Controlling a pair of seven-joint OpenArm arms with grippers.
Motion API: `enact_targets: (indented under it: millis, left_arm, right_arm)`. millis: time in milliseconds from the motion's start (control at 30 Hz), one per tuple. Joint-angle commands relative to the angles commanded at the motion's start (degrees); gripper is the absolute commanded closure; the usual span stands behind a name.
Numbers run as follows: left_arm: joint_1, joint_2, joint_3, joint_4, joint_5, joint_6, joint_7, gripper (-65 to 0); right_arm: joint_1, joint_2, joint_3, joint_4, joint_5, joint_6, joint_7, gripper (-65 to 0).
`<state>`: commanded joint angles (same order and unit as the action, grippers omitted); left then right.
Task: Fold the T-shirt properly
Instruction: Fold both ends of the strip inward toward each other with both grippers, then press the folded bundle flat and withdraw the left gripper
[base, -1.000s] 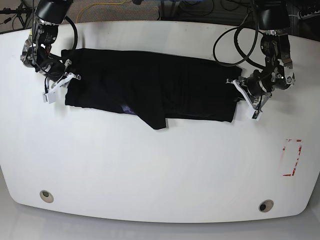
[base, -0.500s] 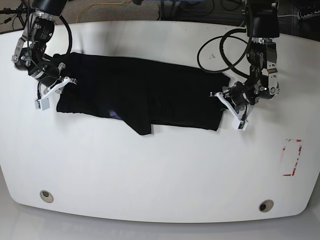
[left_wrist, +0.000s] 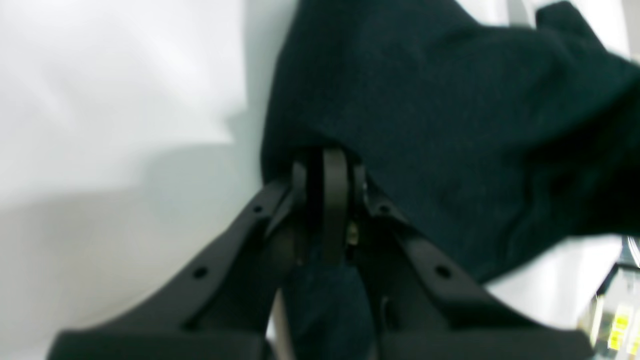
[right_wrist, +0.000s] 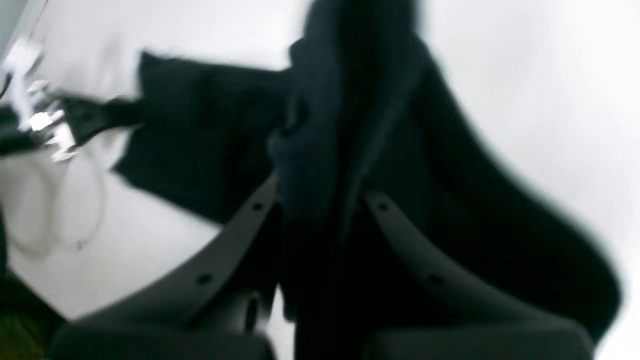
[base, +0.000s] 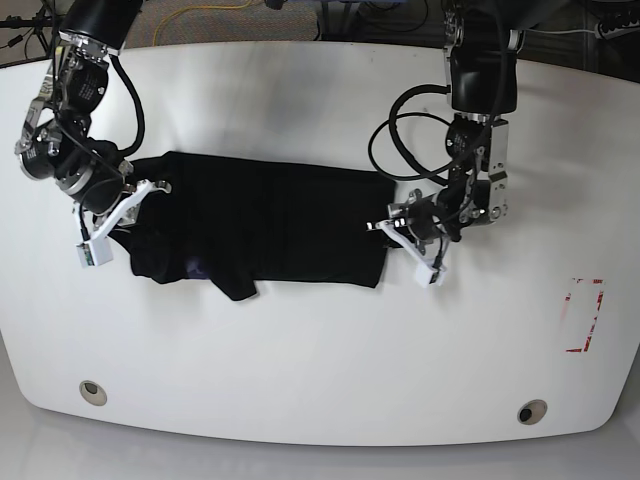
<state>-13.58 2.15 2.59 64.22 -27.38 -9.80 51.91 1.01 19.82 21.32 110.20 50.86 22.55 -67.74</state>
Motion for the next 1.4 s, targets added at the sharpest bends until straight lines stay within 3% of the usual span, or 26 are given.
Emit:
enact_targets:
  millis: [133,300,600,800,1400]
  left_arm:
    - [-0.97,2.99,1.67,-0.18,0.00,0.09,-0.26,-3.1]
    - [-0.97,4.57,1.76,-0.09,4.04,-0.53,-0.35,-3.1]
    - [-0.97,4.66,1.58,0.26,4.92,-1.23,-0.35,-3.1]
    - [-0.97,4.40,1.58,0.26,4.92,-1.23,-0.35,-3.1]
    - [-0.88,4.22,1.58,0.35,4.92,-1.23,-0.35,-3.1]
  right_arm:
    - [2.81,-0.70,-4.04,0.00,-1.49,0.00,0.18,0.0]
    - [5.36,-5.19,-8.62,0.00,-7.82,0.00,1.32,0.0]
    - [7.65,-9.85,-16.26,-5.45,-17.32,0.00,4.75,0.0]
    - [8.97,-10.46,-19.96,-6.59,-22.15,0.00,7.38,0.0]
    - [11.69,-15.82,-24.79,-11.08,-30.15,-0.26,7.82,-1.3]
